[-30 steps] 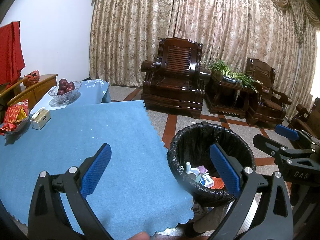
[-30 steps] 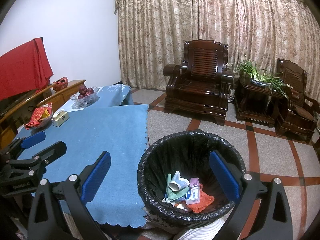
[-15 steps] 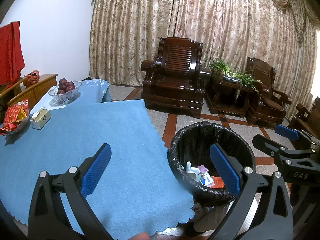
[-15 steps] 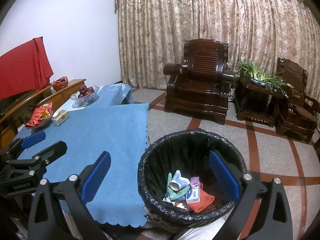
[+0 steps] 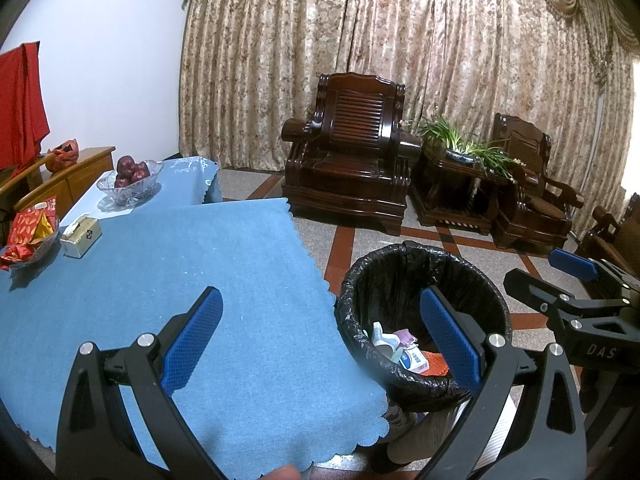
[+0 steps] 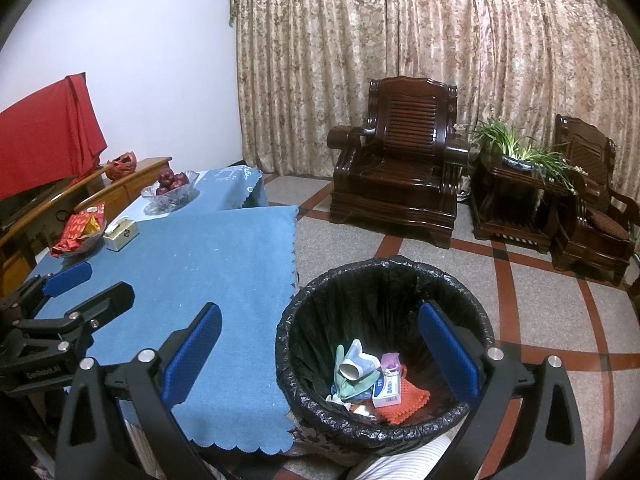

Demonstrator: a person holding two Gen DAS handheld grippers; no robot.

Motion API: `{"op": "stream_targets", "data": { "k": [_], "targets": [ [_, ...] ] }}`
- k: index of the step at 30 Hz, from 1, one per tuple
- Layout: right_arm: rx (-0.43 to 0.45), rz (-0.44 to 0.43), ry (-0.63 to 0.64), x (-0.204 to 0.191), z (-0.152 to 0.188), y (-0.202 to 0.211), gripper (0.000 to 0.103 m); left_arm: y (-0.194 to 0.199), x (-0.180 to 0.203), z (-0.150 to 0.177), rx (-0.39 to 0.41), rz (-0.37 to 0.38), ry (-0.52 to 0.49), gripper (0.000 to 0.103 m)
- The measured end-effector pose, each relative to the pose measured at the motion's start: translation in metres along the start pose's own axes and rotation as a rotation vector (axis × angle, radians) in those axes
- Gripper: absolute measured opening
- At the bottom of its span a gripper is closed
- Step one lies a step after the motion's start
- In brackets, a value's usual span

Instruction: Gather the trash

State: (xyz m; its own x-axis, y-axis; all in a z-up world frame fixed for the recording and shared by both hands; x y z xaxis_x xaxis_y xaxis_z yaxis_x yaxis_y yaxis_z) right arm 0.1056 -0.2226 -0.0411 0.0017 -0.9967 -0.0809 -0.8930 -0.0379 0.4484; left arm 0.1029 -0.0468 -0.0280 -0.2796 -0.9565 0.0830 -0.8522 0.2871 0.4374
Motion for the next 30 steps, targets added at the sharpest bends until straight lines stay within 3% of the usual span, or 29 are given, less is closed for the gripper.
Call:
{"op": "stream_targets", "data": {
  "k": [30],
  "targets": [
    [-0.004,-0.001,0.000,-0.0013,0.0001,-0.0007,0.097,0.0015,0.0020,-0.0026,-0.004,-0.001,0.000,0.096]
  ]
}}
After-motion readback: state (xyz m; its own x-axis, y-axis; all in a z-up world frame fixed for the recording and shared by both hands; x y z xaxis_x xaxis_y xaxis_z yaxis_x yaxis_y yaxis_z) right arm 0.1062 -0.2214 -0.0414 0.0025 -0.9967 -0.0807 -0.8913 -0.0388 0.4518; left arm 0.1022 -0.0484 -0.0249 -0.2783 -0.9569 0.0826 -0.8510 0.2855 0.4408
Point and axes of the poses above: each gripper's, at about its wrist camera, not at the fingertips, and y roughly against the way its jaws point, x to its right, z to its underside, the point moved 8 cm from there along -y, roughly the way its jaws point, and after that the axes turned 4 degrees about x, right-handed, at the moved point
